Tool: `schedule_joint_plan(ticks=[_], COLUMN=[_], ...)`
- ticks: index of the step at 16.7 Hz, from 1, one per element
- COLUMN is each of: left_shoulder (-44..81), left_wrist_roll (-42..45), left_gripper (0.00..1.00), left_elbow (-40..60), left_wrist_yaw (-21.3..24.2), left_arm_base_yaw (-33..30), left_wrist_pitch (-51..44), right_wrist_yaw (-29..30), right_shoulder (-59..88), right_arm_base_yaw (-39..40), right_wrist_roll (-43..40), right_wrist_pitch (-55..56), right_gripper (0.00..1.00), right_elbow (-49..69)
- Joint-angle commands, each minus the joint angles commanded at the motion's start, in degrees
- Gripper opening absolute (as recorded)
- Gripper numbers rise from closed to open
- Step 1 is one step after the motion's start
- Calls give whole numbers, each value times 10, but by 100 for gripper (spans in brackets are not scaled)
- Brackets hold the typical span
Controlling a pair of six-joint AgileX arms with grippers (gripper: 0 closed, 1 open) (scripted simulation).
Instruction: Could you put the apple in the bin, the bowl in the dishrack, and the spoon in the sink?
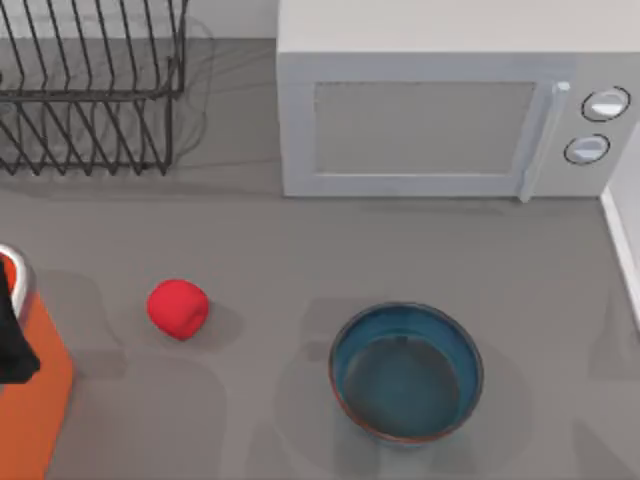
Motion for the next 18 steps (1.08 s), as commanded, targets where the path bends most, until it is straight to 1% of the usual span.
schedule_joint_plan(ticks=[4,8,11,18], left_shoulder=[18,126,272,705], left_wrist_roll=[1,9,20,56], left_gripper=[100,100,100,100], left_elbow=[17,113,219,490], left_wrist_yaw=[0,0,0,-6], left_arm_base_yaw=[-5,-33,-63,-146], left_wrist_pitch=[-13,-83,-163,-386], right_wrist_yaw=[0,0,0,0], right_shoulder=[0,0,0,0], right_arm_base_yaw=[0,0,0,0], right_wrist_roll=[0,0,0,0], right_wrist_pitch=[0,0,0,0], right_gripper=[100,100,100,100], right_elbow=[0,0,0,0])
